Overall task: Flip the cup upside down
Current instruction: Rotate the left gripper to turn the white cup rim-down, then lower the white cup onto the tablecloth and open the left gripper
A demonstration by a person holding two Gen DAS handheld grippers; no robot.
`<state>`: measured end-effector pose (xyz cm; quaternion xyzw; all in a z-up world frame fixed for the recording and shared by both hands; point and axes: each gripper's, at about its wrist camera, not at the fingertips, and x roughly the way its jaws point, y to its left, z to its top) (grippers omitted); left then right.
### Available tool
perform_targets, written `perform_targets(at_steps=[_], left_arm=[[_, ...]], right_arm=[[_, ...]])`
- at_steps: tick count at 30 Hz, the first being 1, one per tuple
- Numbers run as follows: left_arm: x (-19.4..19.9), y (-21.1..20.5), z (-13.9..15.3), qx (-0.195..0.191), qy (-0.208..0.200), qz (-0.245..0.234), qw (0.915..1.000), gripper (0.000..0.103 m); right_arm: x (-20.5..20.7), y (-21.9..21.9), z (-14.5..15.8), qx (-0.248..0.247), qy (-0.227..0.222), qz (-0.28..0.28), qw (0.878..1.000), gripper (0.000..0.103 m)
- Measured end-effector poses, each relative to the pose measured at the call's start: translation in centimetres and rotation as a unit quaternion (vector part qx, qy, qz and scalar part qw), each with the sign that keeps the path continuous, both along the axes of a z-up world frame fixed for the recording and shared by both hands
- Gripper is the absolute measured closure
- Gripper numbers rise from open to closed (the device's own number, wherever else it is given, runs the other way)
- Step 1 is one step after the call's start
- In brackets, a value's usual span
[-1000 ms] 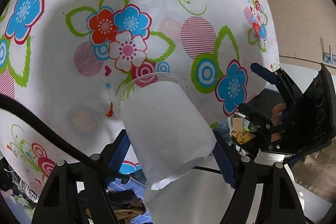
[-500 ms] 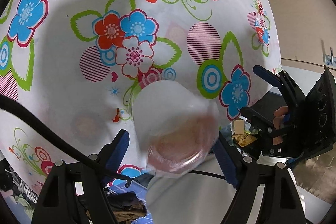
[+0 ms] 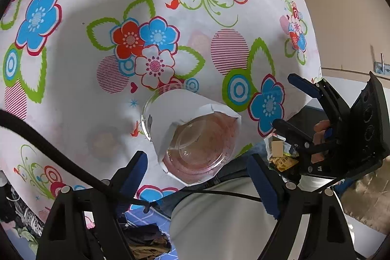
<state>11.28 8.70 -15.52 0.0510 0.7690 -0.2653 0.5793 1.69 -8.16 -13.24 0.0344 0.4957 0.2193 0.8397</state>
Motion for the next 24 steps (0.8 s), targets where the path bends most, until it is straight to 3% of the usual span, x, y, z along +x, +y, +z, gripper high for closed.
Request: perform_targets(at_steps=[11, 19, 24], left_arm=[[-0.8, 1.4, 2.7, -0.015, -0.060, 0.007, 0.9981, 0.015], [-1.5, 2.7, 4.6, -0.022, -0.138, 0.016, 0.9900, 0.014], [-2.0, 3.6, 5.2, -0.032, -0.161, 0.027, 0.9861, 0.014]], right_arm=[[0.1, 0.5, 1.0, -0.014, -0.010, -0.007, 1.000, 0.024], [0.1, 1.3, 2.0, -0.023, -0.017, -0.014, 0.999, 0.024], [-0.1, 2.4, 3.0, -0.035, -0.029, -0.008, 0.999, 0.024]])
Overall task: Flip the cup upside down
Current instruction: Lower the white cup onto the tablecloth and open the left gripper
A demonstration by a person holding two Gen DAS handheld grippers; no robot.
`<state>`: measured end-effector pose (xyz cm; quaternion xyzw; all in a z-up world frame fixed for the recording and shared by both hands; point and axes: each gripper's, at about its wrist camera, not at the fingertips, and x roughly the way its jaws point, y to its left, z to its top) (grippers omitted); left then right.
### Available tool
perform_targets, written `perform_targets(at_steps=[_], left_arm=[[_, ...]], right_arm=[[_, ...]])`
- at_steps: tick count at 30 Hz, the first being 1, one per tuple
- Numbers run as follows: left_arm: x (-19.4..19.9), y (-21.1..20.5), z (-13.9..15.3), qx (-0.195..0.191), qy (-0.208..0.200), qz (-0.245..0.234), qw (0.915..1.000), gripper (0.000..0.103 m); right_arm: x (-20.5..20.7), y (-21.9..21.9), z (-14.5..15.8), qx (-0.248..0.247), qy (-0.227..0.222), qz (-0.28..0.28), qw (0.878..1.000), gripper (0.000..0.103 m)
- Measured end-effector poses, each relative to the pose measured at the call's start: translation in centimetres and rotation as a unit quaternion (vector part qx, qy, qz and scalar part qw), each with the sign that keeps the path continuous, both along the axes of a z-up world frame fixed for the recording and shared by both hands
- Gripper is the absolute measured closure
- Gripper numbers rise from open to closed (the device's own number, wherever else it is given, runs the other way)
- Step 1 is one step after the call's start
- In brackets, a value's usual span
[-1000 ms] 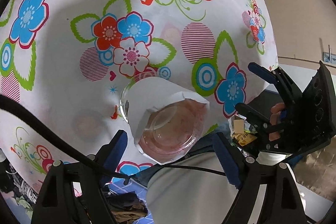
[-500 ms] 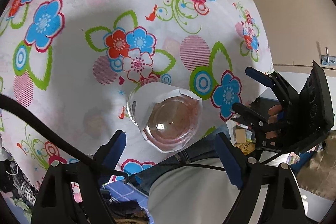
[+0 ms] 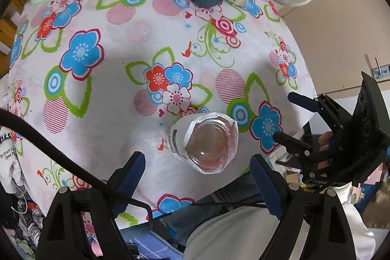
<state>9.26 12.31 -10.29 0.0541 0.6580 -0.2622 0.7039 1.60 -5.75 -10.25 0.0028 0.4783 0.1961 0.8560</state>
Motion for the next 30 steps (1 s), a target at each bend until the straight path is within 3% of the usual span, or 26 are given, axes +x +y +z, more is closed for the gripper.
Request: perform_targets(at_steps=[9, 12, 21, 27, 30], left_arm=[[-0.9, 1.3, 1.3, -0.013, -0.044, 0.013, 0.9989, 0.014], [-1.0, 2.0, 1.9, -0.011, -0.069, 0.024, 0.9973, 0.014], [-2.4, 3.1, 3.7, -0.029, -0.139, 0.041, 0.9890, 0.013], [-2.9, 4.1, 5.7, -0.047, -0.201, 0.069, 0.9761, 0.012], [-3.4, 5.0, 6.7, -0.058, -0.241, 0.094, 0.9642, 0.011]], right_arm=[[0.1, 1.5, 1.8, -0.024, -0.027, -0.013, 0.999, 0.024], [0.1, 1.6, 2.6, -0.020, -0.038, -0.021, 0.999, 0.011], [-0.2, 2.5, 5.6, -0.020, -0.078, -0.028, 0.996, 0.011], [-0.7, 3.4, 7.6, -0.028, -0.113, -0.031, 0.993, 0.006], [-1.1, 3.9, 8.7, -0.034, -0.136, -0.035, 0.990, 0.006]])
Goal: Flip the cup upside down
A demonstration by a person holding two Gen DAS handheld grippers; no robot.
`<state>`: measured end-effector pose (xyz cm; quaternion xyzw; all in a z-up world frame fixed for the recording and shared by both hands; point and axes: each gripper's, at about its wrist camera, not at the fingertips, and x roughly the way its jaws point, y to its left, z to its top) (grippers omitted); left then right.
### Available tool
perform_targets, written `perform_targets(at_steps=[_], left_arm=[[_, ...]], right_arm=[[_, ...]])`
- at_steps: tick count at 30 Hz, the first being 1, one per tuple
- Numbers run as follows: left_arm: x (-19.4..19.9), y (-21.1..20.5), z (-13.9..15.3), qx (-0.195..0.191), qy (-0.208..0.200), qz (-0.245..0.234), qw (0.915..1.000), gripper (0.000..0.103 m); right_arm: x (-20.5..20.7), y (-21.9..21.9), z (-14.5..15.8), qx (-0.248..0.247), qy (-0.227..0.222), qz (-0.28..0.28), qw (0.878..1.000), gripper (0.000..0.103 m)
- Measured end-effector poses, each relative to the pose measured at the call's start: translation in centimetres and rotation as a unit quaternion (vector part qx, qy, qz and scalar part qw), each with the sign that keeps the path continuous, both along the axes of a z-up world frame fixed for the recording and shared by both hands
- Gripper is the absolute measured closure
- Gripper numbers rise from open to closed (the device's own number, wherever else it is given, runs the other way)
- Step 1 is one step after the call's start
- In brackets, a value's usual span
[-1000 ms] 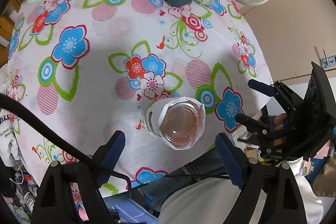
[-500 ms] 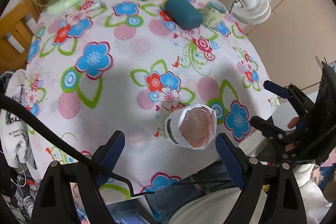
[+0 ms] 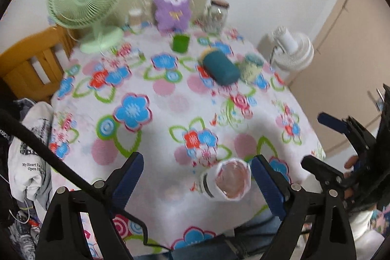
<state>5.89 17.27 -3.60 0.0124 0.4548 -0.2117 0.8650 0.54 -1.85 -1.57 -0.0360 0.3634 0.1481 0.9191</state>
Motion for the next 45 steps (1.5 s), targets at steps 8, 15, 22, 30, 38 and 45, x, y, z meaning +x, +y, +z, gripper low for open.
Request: perform_targets(at_steps=[8, 15, 22, 30, 38, 45], left_arm=[[-1.9, 1.4, 2.0, -0.022, -0.109, 0.067, 0.9915, 0.004], [-4.2, 0.8, 2.8, -0.027, -0.164, 0.088, 0.9820, 0.000], [-5.9, 0.0, 3.6, -0.030, -0.204, 0.099, 0.9736, 0.000], [-6.0, -0.1, 3.7, -0.034, -0.211, 0.110, 0.9707, 0.000], [-6.1, -0.5, 3.4, -0.025, -0.213, 0.106, 0.9711, 0.000], [-6.1, -0.4, 3.2, -0.035, -0.211, 0.112, 0.9704, 0.000]], right_arm=[[-1.0, 0.9, 2.7, 0.004, -0.054, -0.010, 0.998, 0.004], [-2.3, 1.7, 4.7, 0.002, -0.094, -0.028, 0.995, 0.002], [-2.9, 1.3, 5.2, 0.011, -0.101, -0.048, 0.994, 0.001], [-3.4, 1.3, 5.4, 0.006, -0.111, -0.062, 0.992, 0.001], [-3.4, 1.3, 5.5, 0.001, -0.113, -0.068, 0.991, 0.001], [-3.3, 1.3, 5.5, 0.000, -0.111, -0.065, 0.992, 0.001]])
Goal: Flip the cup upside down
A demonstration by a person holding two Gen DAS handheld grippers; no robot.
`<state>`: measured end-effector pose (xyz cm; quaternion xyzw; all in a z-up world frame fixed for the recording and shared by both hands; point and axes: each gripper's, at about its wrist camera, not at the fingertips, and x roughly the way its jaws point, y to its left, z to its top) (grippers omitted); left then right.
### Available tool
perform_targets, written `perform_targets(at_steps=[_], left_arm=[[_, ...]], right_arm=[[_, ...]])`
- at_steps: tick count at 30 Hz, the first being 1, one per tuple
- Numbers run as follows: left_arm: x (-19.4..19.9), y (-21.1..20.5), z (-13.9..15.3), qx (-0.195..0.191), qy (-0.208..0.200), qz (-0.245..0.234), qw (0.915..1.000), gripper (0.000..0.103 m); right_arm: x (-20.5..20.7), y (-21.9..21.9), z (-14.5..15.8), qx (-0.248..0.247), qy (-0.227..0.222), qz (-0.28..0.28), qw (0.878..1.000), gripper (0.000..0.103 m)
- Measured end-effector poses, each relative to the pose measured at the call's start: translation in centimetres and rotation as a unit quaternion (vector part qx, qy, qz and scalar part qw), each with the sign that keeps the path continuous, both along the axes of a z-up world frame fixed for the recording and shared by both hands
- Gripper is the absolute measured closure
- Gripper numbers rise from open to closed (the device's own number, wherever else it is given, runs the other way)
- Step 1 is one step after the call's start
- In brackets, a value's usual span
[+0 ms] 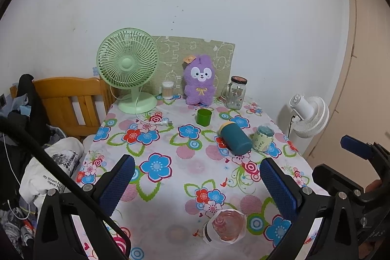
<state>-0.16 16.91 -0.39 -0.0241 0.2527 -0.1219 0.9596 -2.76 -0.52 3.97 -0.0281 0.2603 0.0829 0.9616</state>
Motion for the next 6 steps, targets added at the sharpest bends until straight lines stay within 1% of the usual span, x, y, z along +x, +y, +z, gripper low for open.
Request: perform_targets(at_steps=[6], left_arm=[[0.00, 0.25, 0.09, -0.004, 0.001, 0.003, 1.0000, 0.000]], right_arm=[[-0.06, 0.01, -0.01, 0.000, 0.000, -0.001, 1.000, 0.001]])
